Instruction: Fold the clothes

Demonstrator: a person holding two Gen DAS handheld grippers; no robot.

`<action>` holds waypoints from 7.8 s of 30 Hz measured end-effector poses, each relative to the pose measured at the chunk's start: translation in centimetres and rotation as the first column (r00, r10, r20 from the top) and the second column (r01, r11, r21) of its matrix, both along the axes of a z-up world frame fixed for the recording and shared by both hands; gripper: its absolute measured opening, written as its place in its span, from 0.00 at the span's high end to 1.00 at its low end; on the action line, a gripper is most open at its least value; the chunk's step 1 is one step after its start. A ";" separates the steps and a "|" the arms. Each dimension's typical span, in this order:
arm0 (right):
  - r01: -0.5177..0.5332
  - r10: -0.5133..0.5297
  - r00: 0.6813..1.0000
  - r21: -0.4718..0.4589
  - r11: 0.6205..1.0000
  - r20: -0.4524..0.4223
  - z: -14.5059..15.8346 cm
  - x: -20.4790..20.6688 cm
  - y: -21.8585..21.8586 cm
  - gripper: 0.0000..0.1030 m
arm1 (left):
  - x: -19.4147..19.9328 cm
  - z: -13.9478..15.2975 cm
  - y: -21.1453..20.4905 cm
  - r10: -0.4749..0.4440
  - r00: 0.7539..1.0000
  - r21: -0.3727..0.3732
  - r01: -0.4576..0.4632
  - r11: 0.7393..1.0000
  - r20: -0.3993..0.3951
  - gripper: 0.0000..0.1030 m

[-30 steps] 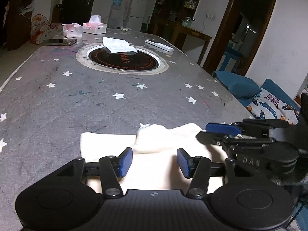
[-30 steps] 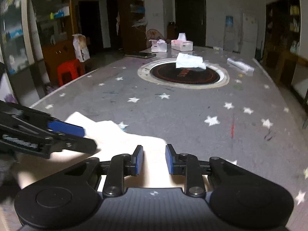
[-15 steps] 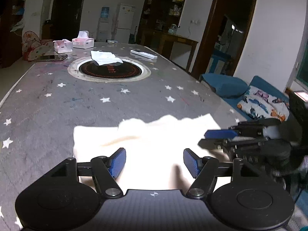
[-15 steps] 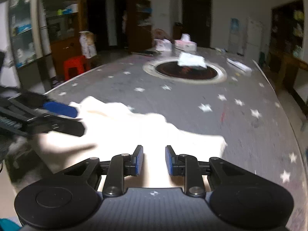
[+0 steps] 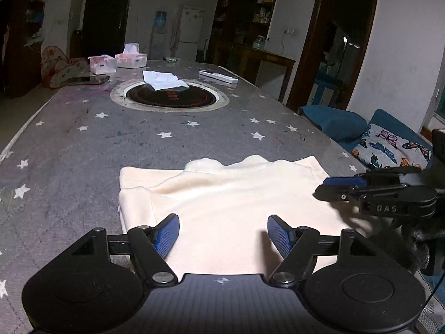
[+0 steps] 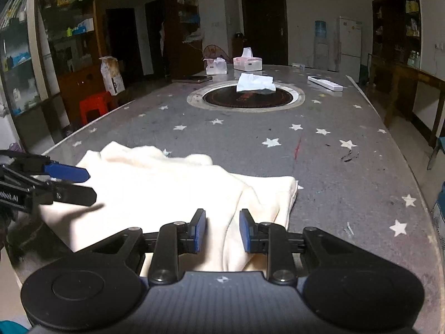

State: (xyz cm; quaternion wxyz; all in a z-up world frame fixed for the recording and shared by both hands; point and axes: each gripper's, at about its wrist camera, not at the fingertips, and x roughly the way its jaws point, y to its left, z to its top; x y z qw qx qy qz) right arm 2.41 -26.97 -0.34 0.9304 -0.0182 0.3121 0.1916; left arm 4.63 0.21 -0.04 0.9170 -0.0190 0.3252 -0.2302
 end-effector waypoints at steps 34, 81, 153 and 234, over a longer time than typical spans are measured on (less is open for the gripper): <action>-0.112 0.119 0.981 -0.050 0.992 0.153 -0.8 -8.0 0.4 0.67 | -4.4 -0.7 0.6 0.045 0.993 0.128 -0.060 0.990 0.111 0.22; -0.144 0.145 0.986 -0.018 0.989 0.085 1.0 -2.3 1.8 0.48 | -2.2 1.3 4.3 0.157 0.984 0.060 -0.163 0.985 0.085 0.19; -0.173 0.169 0.979 0.022 0.985 0.114 1.6 -4.3 6.1 0.00 | -0.4 1.4 4.1 0.274 0.961 0.038 -0.275 0.961 0.023 0.00; 0.140 -0.138 0.989 0.029 0.990 -0.042 -0.5 2.1 -2.6 0.49 | 4.3 -1.8 6.4 0.277 0.876 -0.297 -0.407 0.864 -0.396 0.80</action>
